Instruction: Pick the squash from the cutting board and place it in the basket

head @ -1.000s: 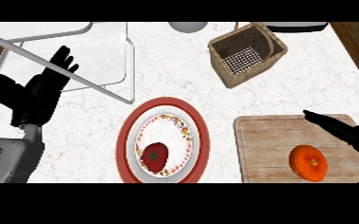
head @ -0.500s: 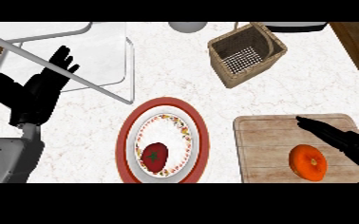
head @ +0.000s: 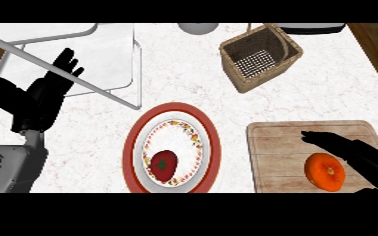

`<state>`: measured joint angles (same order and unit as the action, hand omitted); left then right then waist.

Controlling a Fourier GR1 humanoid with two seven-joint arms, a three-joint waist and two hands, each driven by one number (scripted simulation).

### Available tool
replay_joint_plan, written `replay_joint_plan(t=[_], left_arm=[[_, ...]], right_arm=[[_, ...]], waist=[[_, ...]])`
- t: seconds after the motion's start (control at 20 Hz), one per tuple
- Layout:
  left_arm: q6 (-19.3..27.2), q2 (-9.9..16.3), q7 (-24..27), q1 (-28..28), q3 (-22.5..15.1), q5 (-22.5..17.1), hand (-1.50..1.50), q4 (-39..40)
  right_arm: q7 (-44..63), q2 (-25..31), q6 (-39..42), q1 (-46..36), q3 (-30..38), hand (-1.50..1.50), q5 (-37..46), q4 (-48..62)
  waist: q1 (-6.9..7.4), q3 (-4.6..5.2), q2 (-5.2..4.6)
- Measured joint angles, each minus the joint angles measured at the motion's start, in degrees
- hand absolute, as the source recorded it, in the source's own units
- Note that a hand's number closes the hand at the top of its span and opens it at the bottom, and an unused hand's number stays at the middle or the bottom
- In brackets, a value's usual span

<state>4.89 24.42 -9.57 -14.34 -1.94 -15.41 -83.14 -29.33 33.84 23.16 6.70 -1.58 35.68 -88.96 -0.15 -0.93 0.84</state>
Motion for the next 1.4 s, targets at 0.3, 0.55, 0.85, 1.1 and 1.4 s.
replay_joint_plan(t=[0.3, 0.55, 0.85, 1.1, 1.4], left_arm=[[0.1, -0.5, 0.0, -0.1, 0.4, 0.6, 0.0, -0.2], [-0.6, -0.8, -0.6, -0.2, 0.9, 0.6, 0.0, -0.2], [0.0, -1.4, -0.9, -0.8, 0.5, 1.7, 0.0, -1.1], [-0.3, -1.7, -1.2, -2.4, -0.1, 1.5, 0.0, -1.5], [-0.7, -2.4, -1.4, -4.1, -1.1, 1.5, 0.0, -1.0]], right_arm=[[-1.4, -0.7, -4.6, -0.8, -3.1, 1.5, 6.4, 1.2], [-2.6, -1.7, -6.9, -1.6, -4.0, 1.5, 8.7, 2.2], [8.5, -8.0, -6.2, -4.8, -4.6, 1.5, 10.8, 1.2], [24.3, -16.6, -7.6, -8.6, -1.5, 1.5, 11.9, 1.1], [40.3, -28.7, -15.8, -16.3, 0.8, 1.5, 11.7, 0.5]], waist=[[0.12, 0.34, 0.06], [0.12, 0.59, 0.22], [1.03, 1.16, -0.18], [2.74, 1.75, -1.2], [5.66, 1.09, -2.01]])
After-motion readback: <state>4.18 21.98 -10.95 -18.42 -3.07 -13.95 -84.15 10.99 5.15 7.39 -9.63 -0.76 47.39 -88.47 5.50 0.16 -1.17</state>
